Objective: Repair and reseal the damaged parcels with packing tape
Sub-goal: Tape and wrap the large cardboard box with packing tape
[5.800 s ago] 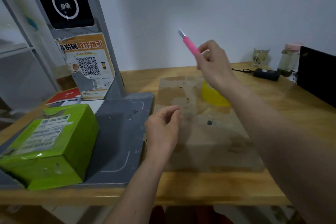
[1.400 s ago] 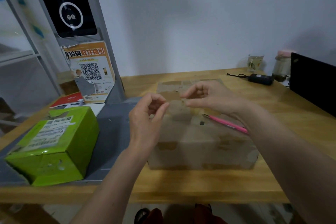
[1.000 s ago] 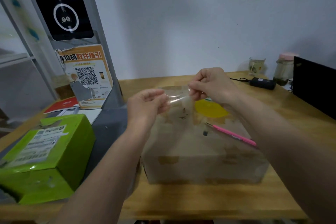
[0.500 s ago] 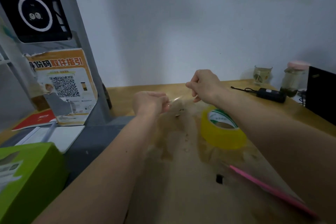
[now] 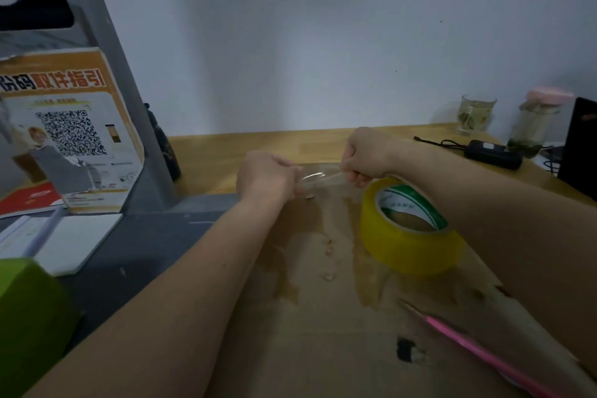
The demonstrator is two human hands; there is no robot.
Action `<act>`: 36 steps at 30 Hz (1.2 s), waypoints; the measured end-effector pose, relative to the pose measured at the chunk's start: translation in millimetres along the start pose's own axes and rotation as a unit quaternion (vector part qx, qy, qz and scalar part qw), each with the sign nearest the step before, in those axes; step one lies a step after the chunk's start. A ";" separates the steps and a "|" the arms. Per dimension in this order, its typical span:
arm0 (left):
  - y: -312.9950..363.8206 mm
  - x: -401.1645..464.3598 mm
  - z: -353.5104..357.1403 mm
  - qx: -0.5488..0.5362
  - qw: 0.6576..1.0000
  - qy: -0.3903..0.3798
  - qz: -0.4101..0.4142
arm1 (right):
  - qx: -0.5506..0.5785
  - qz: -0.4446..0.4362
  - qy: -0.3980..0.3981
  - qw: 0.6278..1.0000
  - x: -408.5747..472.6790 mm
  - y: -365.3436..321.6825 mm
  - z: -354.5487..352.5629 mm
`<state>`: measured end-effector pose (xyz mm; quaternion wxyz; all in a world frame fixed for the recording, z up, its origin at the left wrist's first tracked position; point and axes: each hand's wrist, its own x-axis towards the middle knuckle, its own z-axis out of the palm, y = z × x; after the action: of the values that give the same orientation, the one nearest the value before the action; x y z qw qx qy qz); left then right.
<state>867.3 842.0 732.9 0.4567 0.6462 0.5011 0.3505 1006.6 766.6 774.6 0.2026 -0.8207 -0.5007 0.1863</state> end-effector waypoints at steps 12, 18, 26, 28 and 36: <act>3.1 -3.5 9.5 0.090 0.996 0.010 0.026 | -0.102 -0.006 -0.004 0.995 9.3 10.2 -0.5; 0.4 -7.8 10.1 0.157 0.987 -0.005 0.038 | -0.123 -0.015 0.001 0.992 17.9 13.9 6.8; 1.0 -6.6 8.9 0.208 0.976 -0.020 0.057 | -0.171 -0.023 -0.024 0.985 18.5 11.9 7.8; 1.4 -5.7 9.6 0.218 0.974 -0.025 0.054 | -0.162 -0.012 -0.025 0.986 18.3 11.3 7.8; -0.2 -5.8 3.5 0.307 0.951 -0.005 0.046 | -0.104 0.024 -0.021 0.994 15.3 11.7 3.2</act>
<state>868.9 835.6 731.6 0.2219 0.7792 0.5519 0.1972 1020.3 776.0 764.2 0.1013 -0.8449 -0.5019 0.1548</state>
